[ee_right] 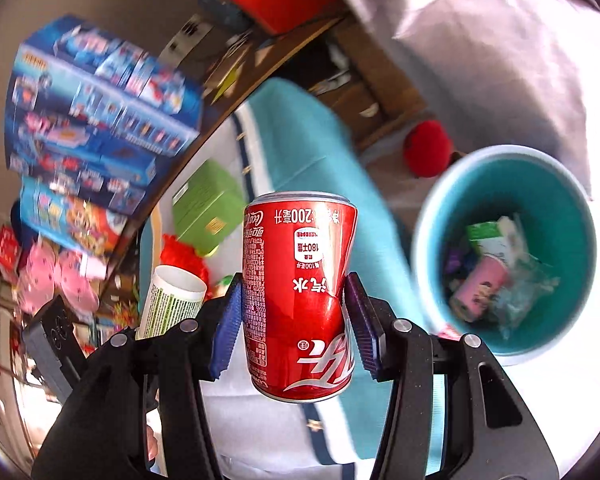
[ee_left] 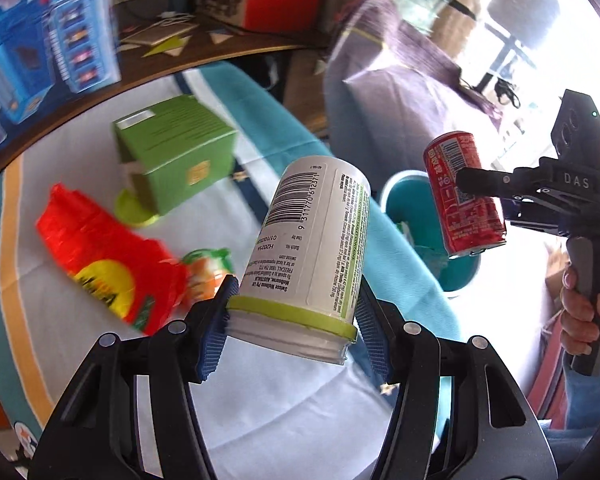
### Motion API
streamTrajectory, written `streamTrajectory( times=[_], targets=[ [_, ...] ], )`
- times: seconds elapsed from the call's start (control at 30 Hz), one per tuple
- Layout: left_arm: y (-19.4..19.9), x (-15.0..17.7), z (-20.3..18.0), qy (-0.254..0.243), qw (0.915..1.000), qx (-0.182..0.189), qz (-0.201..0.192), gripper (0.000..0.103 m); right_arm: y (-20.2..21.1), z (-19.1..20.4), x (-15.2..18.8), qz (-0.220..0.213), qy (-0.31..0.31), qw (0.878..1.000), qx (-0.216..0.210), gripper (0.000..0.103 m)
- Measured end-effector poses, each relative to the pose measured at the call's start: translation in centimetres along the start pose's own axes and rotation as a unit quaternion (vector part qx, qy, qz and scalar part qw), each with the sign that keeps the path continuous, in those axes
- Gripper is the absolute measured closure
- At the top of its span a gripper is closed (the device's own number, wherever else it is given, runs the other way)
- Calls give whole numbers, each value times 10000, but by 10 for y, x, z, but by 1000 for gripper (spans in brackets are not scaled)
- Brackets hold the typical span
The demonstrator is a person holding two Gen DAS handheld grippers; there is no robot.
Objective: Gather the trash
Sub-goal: 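Carry the pill bottle and cola can over the teal bin with both tools, then open the left tool over the bin while the right tool releases the can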
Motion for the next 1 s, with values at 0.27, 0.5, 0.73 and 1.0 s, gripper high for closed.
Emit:
streamTrajectory(
  times=[0.27, 0.5, 0.73, 1.0],
  targets=[
    [-41, -9, -72, -515, 9981, 96, 319, 44, 32, -72, -2, -297, -489, 9983, 103, 55],
    [-78, -6, -115, -846, 9940, 117, 680, 44, 47, -127, 4, -351, -876, 9953, 215, 55],
    [-109, -8, -150, -1086, 9896, 187, 920, 45, 58, -164, 6, -351, -1092, 9929, 301, 55],
    [-140, -10, -169, -1132, 9867, 203, 1152, 45, 62, -181, 4, -305, -1187, 9917, 384, 55]
  ],
)
Point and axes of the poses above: each gripper's, at about its wrist camera, not at the fingertips, and y roughly against the way its jaws point, z to its left, x to its underside, the point moved 6 cm from there along -y, roughly the way its jaws point, and after that the axes turned 5 degrees about y, right-handed, at the moved point
